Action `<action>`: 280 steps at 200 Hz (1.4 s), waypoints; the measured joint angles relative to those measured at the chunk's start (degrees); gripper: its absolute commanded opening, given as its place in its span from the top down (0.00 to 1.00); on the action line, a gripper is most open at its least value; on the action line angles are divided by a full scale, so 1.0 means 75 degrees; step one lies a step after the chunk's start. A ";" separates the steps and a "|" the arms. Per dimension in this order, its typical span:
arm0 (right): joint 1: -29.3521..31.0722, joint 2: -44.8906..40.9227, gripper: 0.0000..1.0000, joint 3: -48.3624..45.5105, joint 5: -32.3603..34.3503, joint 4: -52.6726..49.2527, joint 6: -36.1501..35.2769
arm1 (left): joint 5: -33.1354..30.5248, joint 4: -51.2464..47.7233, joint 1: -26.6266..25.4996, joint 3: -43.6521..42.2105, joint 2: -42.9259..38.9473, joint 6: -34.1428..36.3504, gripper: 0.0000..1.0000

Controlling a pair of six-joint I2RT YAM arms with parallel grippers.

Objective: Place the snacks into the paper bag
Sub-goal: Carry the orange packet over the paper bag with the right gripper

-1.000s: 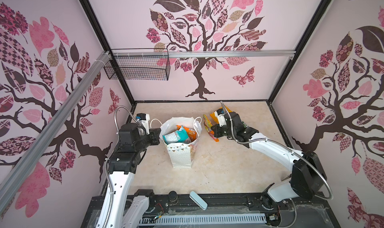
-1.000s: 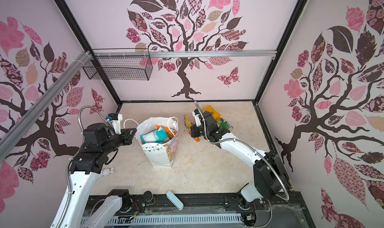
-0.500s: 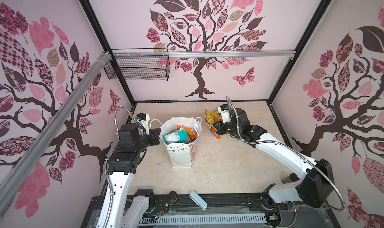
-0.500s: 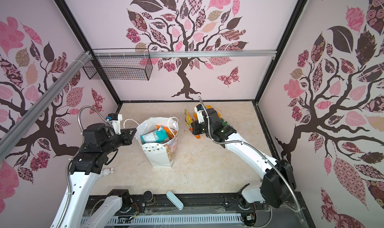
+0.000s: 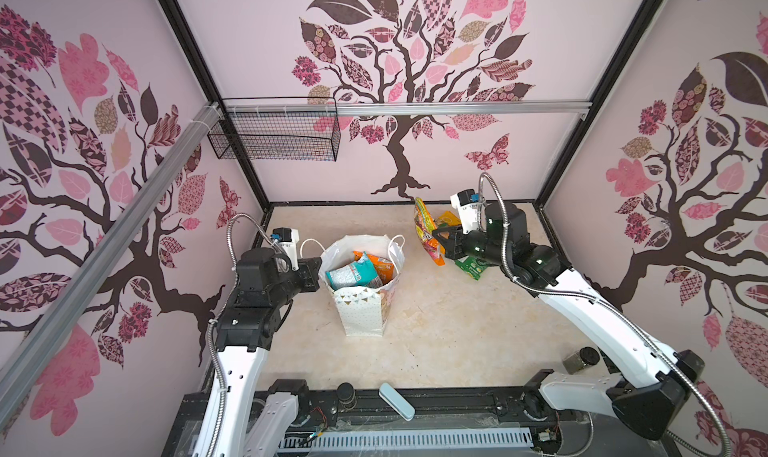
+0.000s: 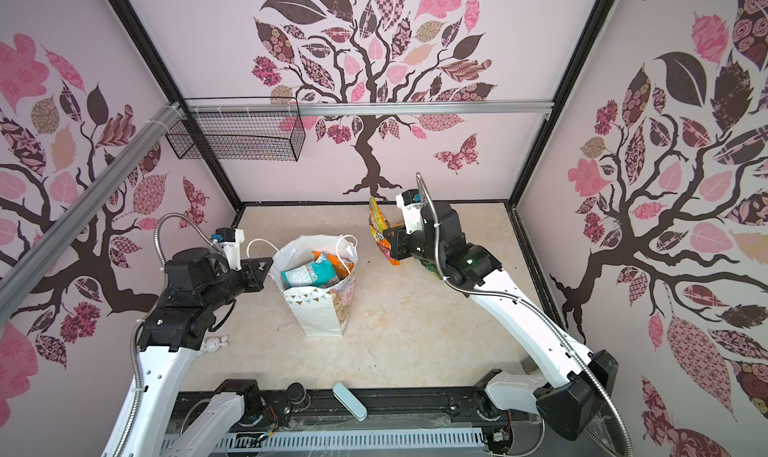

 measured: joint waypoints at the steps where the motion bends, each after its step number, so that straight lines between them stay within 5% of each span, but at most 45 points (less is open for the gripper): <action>1: 0.0000 -0.0009 1.00 0.0015 -0.0012 -0.0015 0.0000 | 0.0000 -0.0003 0.0000 0.0000 0.0000 0.0000 0.98; 51: 0.0152 -0.0073 1.00 0.0787 -0.0370 -0.0530 0.0058 | 0.0006 0.0000 0.0000 -0.0029 -0.0026 0.0000 0.98; 133: 0.1574 0.0055 1.00 0.3002 -0.0064 -0.1070 -0.0189 | 0.0020 0.0000 0.0000 -0.0035 -0.0041 0.0000 0.98; 204: 0.3127 0.1291 1.00 0.4485 0.0924 -0.1440 -0.0702 | 0.0023 0.0000 0.0000 -0.0035 -0.0041 0.0000 0.99; 280: 0.3768 0.2594 1.00 0.5202 0.1416 -0.1577 -0.0924 | 0.0020 0.0000 0.0000 -0.0035 -0.0038 0.0003 0.99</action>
